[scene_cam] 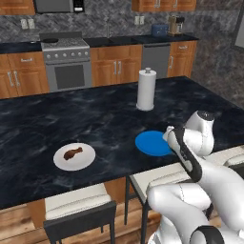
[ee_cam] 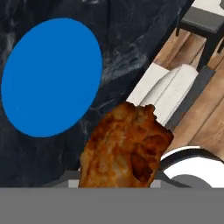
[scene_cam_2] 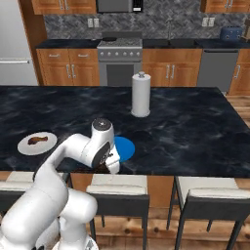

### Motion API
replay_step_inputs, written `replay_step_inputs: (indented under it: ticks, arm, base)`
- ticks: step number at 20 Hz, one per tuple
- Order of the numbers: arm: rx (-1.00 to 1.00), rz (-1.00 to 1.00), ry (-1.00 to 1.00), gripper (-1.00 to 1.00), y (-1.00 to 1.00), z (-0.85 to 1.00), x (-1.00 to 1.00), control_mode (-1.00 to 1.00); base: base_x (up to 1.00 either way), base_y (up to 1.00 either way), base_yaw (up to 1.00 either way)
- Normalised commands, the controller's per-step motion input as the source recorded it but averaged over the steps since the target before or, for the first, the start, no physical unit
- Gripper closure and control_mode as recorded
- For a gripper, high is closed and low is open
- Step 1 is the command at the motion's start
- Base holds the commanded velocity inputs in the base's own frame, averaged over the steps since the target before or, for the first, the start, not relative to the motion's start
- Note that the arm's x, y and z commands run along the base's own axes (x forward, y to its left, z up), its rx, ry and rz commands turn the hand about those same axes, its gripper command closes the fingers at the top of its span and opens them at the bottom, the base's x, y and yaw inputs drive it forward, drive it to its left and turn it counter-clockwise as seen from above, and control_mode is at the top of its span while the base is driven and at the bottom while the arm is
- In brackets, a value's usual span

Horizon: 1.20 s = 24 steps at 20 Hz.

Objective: Take the chicken drumsticks from the pan and place one on each plate on the dining counter.

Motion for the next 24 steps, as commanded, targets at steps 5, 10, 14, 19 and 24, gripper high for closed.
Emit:
replay_step_inputs:
  ticks: [5,10,14,19,24]
  arm:
    - [0.0,0.02,0.29,1.0,0.01,0.0,1.0,-1.0]
    - [-0.03,0.05,0.2,1.0,-0.01,-0.21,0.87,-1.0]
    - [-0.04,0.1,0.06,1.0,0.0,-0.46,0.81,-1.0]
    - [-0.14,0.08,-0.05,1.0,0.02,-0.8,0.54,-1.0]
    - [-0.17,0.05,-0.19,1.0,0.03,-0.94,0.25,-1.0]
  base:
    - [0.0,0.0,0.0]
    - [0.0,0.0,0.0]
    - [0.0,0.0,0.0]
    - [0.0,0.0,0.0]
    - [0.0,0.0,0.0]
